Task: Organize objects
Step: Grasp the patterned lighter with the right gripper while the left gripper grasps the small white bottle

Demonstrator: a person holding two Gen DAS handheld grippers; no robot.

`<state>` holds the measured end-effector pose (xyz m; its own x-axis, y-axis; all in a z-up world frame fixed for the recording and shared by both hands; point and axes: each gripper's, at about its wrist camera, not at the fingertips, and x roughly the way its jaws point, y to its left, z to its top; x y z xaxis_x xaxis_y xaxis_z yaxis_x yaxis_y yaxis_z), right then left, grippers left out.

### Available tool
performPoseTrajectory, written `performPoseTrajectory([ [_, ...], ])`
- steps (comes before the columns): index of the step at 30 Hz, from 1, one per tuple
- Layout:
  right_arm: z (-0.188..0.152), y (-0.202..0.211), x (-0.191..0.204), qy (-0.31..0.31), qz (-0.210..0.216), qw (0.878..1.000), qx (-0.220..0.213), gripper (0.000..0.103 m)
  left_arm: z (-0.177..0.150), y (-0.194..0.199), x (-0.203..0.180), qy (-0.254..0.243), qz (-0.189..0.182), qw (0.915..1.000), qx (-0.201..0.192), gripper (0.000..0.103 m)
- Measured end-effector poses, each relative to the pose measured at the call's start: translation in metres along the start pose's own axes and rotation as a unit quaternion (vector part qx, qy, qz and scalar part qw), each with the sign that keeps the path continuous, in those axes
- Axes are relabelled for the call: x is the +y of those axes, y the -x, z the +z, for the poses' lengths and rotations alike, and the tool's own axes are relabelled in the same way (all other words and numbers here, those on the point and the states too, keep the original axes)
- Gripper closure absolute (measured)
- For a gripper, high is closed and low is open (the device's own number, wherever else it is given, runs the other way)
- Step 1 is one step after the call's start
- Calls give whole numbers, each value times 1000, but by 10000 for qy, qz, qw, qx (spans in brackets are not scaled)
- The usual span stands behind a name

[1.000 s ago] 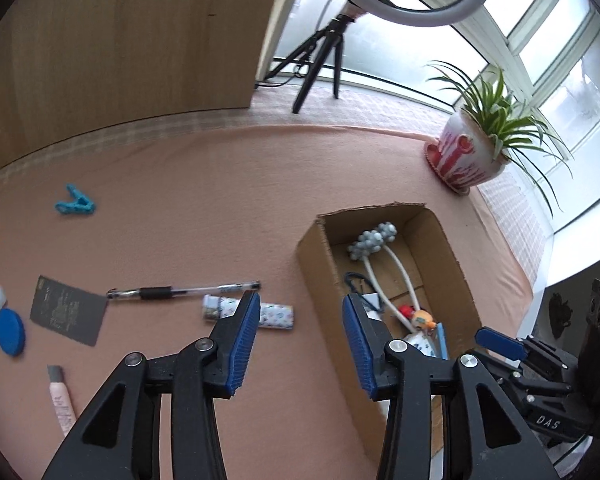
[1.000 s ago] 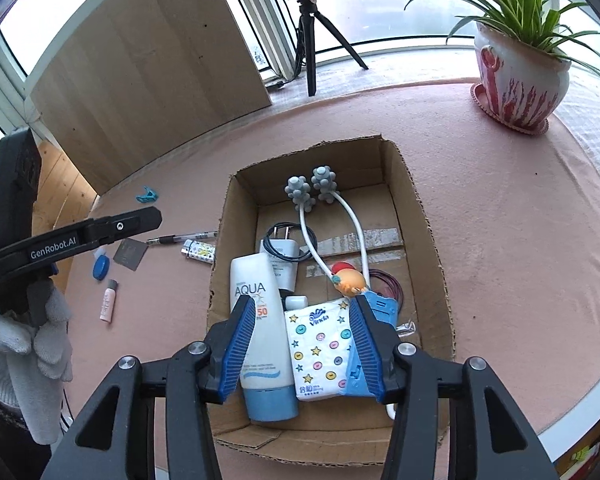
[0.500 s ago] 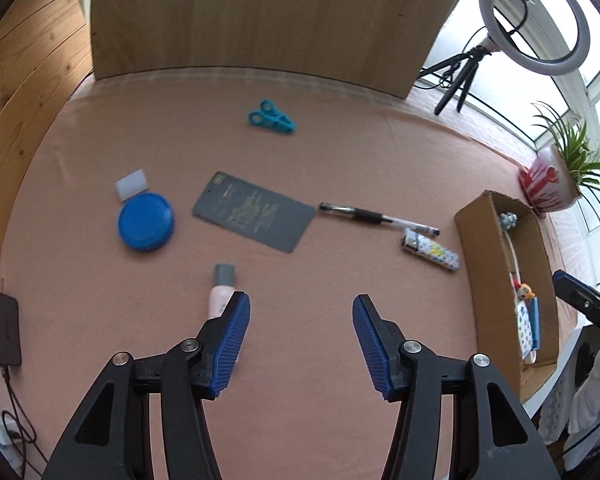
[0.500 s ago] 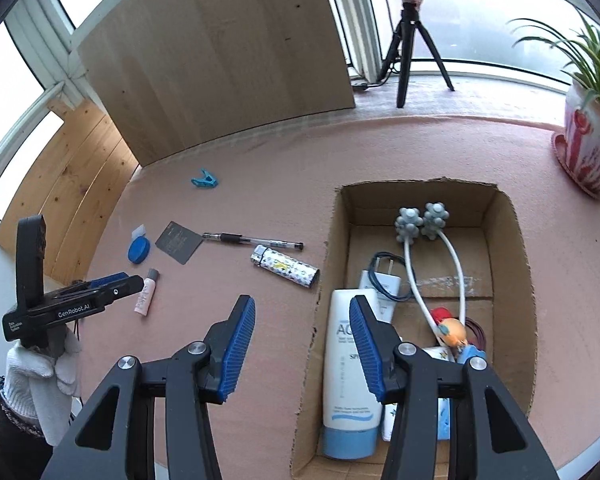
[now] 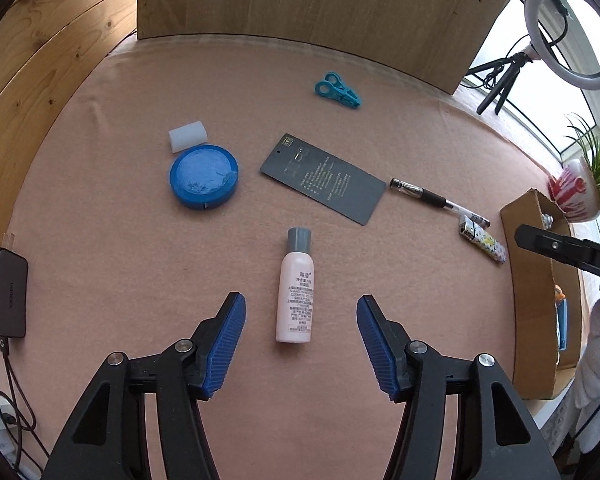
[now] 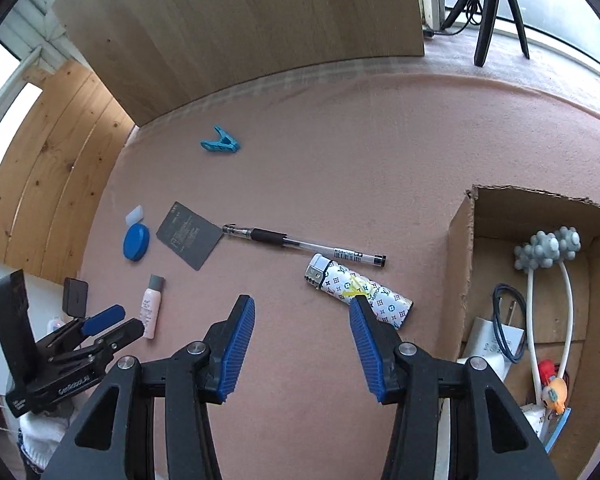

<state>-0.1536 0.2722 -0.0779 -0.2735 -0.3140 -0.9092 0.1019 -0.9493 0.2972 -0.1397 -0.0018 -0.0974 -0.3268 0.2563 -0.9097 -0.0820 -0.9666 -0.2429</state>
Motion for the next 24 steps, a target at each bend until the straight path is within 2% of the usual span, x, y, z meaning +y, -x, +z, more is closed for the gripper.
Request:
performPoseTrajectory([
  [6, 12, -27, -4, -141, -365, 9988, 282, 57, 2, -3, -3, -30, -91, 10000, 1, 42],
  [13, 24, -45, 3, 117, -824, 9956, 423, 57, 4, -8, -6, -114, -152, 9998, 55, 42],
  [17, 24, -54, 5, 176, -974, 9933, 590, 57, 5, -11, -7, -153, -149, 9997, 88, 50],
  [21, 21, -53, 5, 54, -660, 9945, 806, 57, 5, -14, -7, -193, -137, 9997, 108, 54],
  [23, 16, -54, 6, 31, -565, 9943, 905, 57, 5, -15, -6, -207, -152, 9996, 143, 62],
  [24, 14, -54, 6, 4, -476, 9941, 978, 57, 5, -16, -6, -205, -146, 9996, 156, 63],
])
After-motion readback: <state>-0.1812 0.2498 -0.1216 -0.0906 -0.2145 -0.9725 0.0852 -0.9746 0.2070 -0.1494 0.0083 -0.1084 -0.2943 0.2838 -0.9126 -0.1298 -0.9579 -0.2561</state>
